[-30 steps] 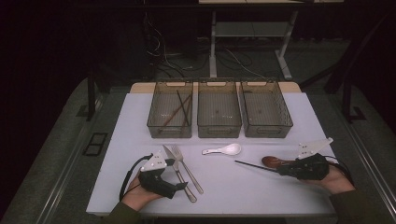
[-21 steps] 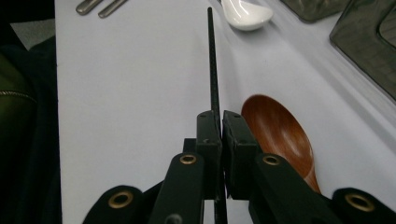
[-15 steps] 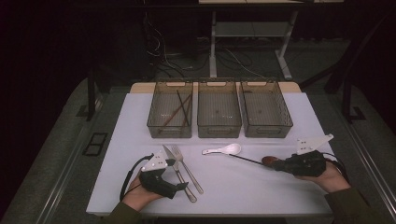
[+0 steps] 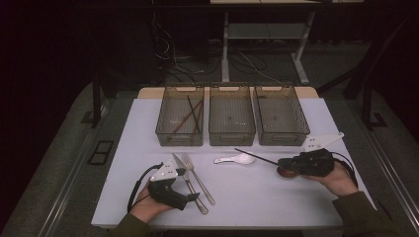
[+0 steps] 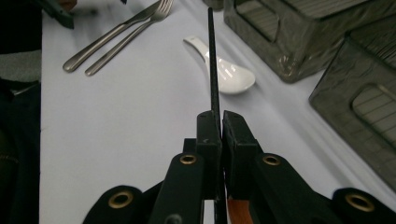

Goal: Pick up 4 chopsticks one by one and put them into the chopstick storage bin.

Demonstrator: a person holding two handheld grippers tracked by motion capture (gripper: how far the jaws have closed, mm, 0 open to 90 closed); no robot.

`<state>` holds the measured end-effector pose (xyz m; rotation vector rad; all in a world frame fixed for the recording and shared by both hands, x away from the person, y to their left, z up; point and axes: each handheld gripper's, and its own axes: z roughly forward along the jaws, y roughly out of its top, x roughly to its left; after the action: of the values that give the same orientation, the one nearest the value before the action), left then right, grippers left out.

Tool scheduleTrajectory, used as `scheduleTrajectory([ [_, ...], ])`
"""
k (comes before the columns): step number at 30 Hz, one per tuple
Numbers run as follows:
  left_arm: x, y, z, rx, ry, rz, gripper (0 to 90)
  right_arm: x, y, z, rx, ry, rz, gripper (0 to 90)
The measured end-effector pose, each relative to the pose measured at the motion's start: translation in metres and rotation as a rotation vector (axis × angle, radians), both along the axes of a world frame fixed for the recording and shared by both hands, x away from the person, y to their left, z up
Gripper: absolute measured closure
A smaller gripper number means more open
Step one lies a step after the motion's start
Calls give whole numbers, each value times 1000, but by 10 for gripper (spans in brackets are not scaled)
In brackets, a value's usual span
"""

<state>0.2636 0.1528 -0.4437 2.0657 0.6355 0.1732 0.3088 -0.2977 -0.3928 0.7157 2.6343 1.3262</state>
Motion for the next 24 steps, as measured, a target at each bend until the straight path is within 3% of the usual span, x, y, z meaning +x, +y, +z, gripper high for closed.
scheduleTrajectory([
  [13, 0, 0, 0, 1, 1, -2, 42, 24, 33, 14, 62, 7, -34, 855],
  [24, 0, 0, -1, -1, 3, -1, 42, 43, 66, 25, 50, 16, -78, 855],
])
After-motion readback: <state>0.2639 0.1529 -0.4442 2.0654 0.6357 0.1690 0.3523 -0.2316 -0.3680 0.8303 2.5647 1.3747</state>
